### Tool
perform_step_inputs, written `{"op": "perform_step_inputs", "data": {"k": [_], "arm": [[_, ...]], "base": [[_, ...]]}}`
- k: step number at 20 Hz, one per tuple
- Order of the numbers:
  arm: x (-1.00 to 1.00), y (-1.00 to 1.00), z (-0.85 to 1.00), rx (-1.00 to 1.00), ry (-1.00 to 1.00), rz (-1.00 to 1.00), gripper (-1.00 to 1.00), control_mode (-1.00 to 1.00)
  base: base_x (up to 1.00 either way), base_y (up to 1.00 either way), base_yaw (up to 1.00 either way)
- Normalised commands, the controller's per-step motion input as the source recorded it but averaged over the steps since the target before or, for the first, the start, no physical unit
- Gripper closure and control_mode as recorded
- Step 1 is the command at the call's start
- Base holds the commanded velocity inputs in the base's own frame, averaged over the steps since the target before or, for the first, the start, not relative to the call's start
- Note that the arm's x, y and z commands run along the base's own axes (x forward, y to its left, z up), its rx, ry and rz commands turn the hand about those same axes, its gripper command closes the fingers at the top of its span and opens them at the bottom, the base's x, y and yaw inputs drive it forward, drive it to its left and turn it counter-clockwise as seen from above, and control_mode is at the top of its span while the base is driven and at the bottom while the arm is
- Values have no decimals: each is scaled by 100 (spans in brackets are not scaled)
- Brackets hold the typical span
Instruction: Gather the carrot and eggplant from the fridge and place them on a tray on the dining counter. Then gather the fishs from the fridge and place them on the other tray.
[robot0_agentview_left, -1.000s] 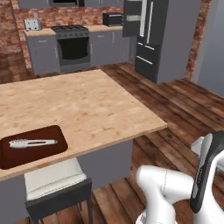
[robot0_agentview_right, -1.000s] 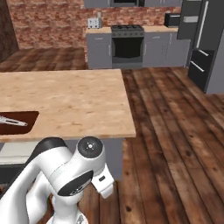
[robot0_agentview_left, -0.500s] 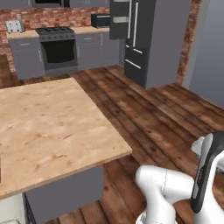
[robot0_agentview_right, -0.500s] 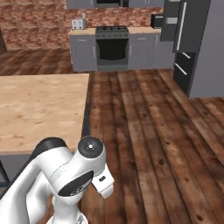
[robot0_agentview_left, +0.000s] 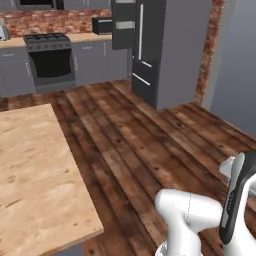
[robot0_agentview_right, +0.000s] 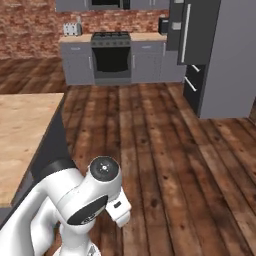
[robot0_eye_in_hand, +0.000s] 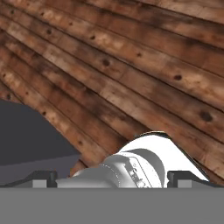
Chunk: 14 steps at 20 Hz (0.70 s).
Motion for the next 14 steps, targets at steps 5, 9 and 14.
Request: {"op": "perform_step_inputs", "data": {"k": [5, 9, 14], "arm": [[0, 0, 0, 0, 0, 0, -100, 100], [0, 0, 0, 0, 0, 0, -100, 100], [0, 0, 0, 0, 0, 0, -100, 100]], "base": [[100, -50, 7], [100, -43, 10], [100, -39, 12]]}}
